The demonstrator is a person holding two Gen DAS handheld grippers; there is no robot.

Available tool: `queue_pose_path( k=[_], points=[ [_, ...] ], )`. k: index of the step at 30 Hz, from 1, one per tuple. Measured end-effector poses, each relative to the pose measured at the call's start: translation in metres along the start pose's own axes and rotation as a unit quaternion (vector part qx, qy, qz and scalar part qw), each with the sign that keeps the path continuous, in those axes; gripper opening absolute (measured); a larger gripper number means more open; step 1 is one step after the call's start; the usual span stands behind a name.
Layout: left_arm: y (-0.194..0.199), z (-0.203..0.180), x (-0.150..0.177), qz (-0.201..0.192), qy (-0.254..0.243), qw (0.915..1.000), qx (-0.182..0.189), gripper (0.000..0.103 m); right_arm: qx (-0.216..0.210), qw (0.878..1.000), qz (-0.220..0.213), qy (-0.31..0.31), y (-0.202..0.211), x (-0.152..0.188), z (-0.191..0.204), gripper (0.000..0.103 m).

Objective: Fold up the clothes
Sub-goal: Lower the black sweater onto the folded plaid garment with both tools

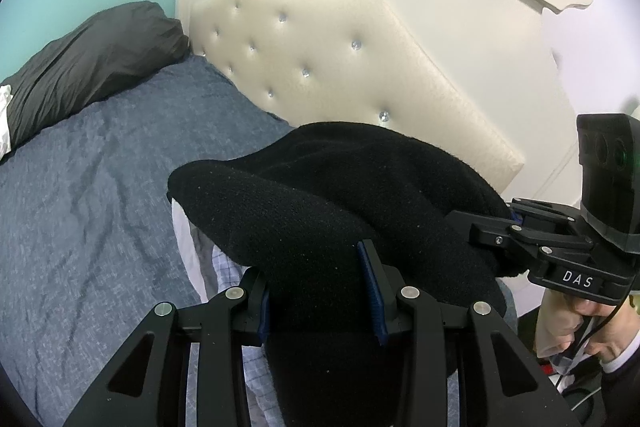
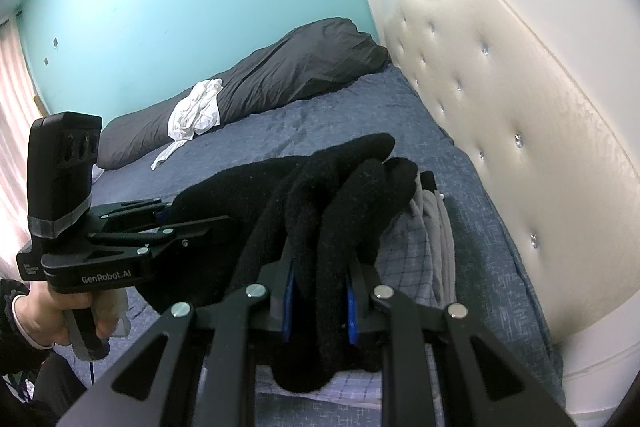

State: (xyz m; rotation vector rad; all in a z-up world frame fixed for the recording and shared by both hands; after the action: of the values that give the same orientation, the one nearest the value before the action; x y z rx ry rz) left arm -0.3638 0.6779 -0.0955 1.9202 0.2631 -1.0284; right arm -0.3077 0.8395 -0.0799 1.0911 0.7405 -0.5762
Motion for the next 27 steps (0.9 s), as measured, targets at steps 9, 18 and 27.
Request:
queue_pose_path(
  k=[9, 18, 27],
  points=[
    [-0.019, 0.001, 0.013, 0.01, 0.005, 0.9999, -0.001, 0.04, 0.002, 1.0, 0.005, -0.012, -0.01, 0.017, -0.011, 0.019],
    [-0.036, 0.003, 0.028, 0.024, 0.019, 0.9995, -0.001, 0.04, 0.009, 0.999, 0.018, -0.028, -0.022, 0.037, -0.027, 0.018],
    [-0.045, 0.009, 0.043, 0.042, 0.039, 0.9984, 0.003, 0.04, 0.019, 0.998, 0.037, -0.053, -0.03, 0.052, -0.048, 0.018]
  ],
)
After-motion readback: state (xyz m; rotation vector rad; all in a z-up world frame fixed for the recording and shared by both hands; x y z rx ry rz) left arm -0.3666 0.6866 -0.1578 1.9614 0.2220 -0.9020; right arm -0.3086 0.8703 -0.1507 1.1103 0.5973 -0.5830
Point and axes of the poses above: each gripper's, at about its wrist camera, not at the fingertips, and y roughly against the way its jaws point, z to its left, x to its underside, the point moved 1 cm from there along -y, roughly the way its jaws point, and after that the axes turned 4 degrees about -z, right-handed, at the moved point
